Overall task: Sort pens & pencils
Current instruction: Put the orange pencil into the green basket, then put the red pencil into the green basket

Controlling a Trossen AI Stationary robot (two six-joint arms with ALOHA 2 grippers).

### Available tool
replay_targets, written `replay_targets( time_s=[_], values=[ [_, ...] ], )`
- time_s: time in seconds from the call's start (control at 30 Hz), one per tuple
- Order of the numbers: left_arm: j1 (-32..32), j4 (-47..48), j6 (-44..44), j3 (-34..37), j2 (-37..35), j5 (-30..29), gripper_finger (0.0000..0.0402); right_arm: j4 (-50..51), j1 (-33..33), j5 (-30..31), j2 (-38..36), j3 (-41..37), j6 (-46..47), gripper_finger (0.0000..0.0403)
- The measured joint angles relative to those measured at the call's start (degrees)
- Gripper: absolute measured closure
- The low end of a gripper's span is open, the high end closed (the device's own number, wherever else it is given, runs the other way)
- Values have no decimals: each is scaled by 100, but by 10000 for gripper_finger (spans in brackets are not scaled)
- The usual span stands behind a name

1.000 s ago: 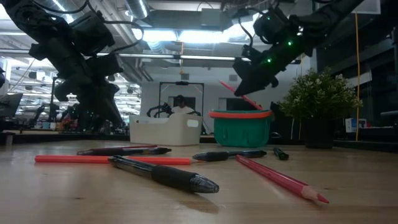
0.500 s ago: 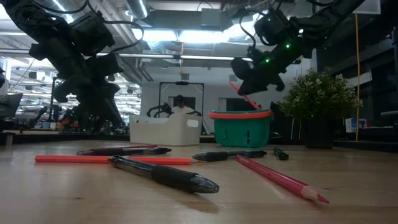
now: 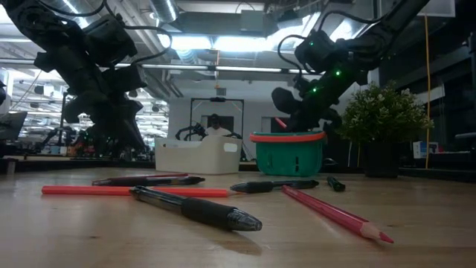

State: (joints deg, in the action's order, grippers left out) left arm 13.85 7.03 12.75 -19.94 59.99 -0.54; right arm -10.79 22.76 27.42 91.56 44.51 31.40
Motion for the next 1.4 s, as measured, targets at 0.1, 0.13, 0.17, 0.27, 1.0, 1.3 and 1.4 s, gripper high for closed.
replay_targets(
  time_s=[0.1,0.13,0.17,0.27,1.0,1.3,1.4],
  values=[
    [1,0,-2,0,0,0,349,31,0,0,1,0,46,381],
    [0,2,-2,0,0,0,349,42,0,-2,1,0,50,381],
    [1,2,-2,0,0,0,349,48,0,-2,1,0,52,381],
    [1,2,-5,0,0,0,349,80,-1,-46,1,2,94,381],
    [2,0,-37,0,0,0,349,-59,-2,-201,1,4,-375,308],
    [0,-124,-61,0,0,-1,349,-866,-2,-841,1,7,-1491,310],
    [0,-279,-66,0,0,-1,349,-1134,-2,-1215,1,15,-1831,309]
  ],
)
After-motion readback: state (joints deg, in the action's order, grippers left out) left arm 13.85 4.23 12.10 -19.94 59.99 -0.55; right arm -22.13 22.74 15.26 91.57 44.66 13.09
